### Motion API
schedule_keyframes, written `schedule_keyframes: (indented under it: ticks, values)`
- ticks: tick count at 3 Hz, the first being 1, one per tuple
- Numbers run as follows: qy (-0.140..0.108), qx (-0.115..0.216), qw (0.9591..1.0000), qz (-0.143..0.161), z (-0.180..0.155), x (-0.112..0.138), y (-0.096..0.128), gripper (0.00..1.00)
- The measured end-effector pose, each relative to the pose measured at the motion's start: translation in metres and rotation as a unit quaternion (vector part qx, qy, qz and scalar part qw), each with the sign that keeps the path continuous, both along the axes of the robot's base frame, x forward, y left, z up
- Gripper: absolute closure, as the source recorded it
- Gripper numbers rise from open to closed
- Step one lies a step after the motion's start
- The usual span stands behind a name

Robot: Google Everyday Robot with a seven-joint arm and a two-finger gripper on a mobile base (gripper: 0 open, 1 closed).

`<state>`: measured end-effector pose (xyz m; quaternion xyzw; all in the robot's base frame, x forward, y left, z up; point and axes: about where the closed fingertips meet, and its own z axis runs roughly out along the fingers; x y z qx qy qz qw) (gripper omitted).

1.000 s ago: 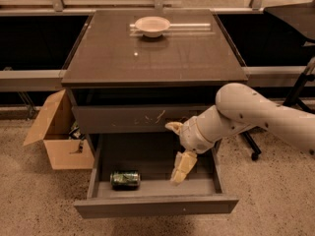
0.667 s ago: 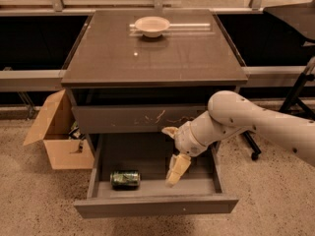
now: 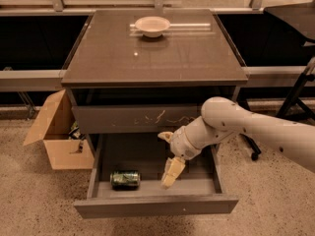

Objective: Pick green can from middle drawer and place on counter

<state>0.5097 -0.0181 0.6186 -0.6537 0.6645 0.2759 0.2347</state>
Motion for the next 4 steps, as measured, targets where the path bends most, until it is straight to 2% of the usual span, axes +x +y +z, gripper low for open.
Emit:
schedule_keyframes:
  ticks: [1, 3, 4]
  values:
    - [0.000, 0.002, 1.0000, 0.007, -0.026, 0.009, 0.011, 0.00]
    - [-0.007, 0.029, 0.9995, 0.006, -0.086, 0.040, 0.048, 0.00]
    - [0.010, 0.043, 0.9990, -0.008, -0.125, 0.056, 0.072, 0.00]
